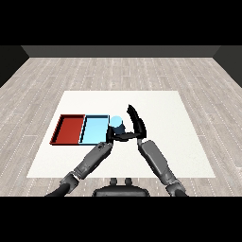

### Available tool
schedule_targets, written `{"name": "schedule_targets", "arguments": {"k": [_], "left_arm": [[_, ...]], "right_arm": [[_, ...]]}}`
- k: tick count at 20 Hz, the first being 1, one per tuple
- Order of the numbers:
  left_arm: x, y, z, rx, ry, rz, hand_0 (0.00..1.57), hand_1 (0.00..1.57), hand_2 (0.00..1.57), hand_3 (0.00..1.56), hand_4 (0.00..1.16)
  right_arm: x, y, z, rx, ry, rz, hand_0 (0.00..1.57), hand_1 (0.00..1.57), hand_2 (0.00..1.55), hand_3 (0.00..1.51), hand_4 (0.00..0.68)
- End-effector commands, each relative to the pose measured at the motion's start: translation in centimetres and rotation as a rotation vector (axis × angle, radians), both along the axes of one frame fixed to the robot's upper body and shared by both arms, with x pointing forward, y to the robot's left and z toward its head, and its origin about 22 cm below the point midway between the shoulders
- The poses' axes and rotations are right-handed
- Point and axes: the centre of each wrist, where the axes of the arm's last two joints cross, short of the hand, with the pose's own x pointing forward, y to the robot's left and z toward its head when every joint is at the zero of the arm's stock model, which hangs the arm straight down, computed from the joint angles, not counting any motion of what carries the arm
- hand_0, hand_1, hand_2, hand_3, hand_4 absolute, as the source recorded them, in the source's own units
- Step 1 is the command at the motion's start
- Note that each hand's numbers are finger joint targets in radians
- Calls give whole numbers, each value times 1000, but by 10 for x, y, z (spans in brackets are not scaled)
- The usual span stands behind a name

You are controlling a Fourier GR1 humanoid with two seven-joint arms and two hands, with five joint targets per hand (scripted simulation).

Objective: Pick the blue can and put it in the blue box

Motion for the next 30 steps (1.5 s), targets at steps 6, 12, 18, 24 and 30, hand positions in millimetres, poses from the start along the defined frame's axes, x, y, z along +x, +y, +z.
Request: {"name": "schedule_targets", "arguments": {"k": [6,12,18,24,30], "left_arm": [[12,29,-7,-1,-32,99,1571,1571,1571,1476,1145],[37,80,29,77,-50,196,1571,1571,1563,1476,1150],[64,120,31,169,17,281,1571,1571,1569,1484,1130],[77,157,7,245,196,348,1571,1571,1571,1492,1102],[75,171,-18,349,407,420,1571,1571,1543,1411,998]], "right_arm": [[-14,-62,24,170,-113,-57,0,0,0,0,0],[-16,-120,31,241,-147,-139,0,0,0,0,0],[-33,-142,38,233,-113,-199,0,0,0,0,0],[-19,-140,20,223,-93,-230,0,0,0,0,0],[0,-152,4,240,-73,-234,0,0,0,0,0]]}}
